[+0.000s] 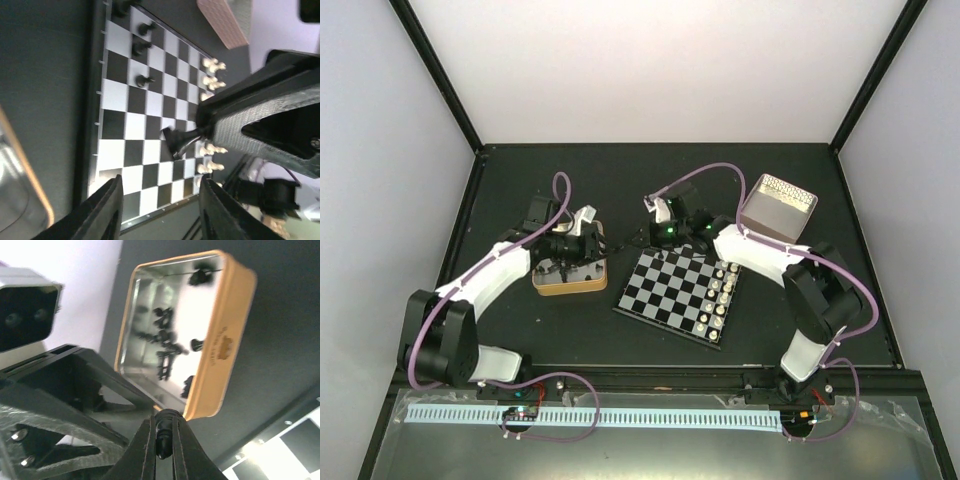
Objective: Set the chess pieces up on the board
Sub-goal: Place the chess piece on the chessboard.
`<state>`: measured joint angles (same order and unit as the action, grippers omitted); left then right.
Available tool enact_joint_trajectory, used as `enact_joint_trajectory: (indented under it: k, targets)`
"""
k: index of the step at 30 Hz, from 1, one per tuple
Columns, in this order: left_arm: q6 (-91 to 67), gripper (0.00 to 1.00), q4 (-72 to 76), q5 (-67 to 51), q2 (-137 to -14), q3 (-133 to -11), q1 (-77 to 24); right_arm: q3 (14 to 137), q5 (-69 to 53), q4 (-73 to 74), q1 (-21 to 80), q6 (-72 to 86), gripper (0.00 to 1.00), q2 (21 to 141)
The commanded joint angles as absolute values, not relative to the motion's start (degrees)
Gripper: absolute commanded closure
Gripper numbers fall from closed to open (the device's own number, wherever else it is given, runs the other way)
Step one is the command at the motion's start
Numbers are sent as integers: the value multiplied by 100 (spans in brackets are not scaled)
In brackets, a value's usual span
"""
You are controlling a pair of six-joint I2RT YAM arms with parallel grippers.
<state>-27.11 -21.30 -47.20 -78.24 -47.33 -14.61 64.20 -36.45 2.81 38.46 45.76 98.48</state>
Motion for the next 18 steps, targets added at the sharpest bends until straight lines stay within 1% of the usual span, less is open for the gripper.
enact_joint_trajectory:
  k: [1,2,4,8,15,18]
  targets:
    - [-2618,53,-2440,-3299,-7454,-4705,-1445,6822,-2105,1492,3853,3715,99,9894]
    - [-2617,51,-2462,-3072,-7387,-4676,-1430,6886,-1601,1787,3858,3567,99,9908]
    - [-2626,48,-2520,-2642,-7132,-4620,-1408,6964,-1009,2101,3851,3344,99,9941]
    - [-2752,48,-2592,-1866,-6816,-4526,-1372,7432,-287,2832,3889,3021,97,10164]
    - [-2932,48,-2475,-1473,-6413,-4402,-1336,8103,277,3385,4069,2721,96,10747]
    - [-2936,48,-2508,-1456,-6400,-4394,-1337,8303,298,3521,4115,2684,96,10976]
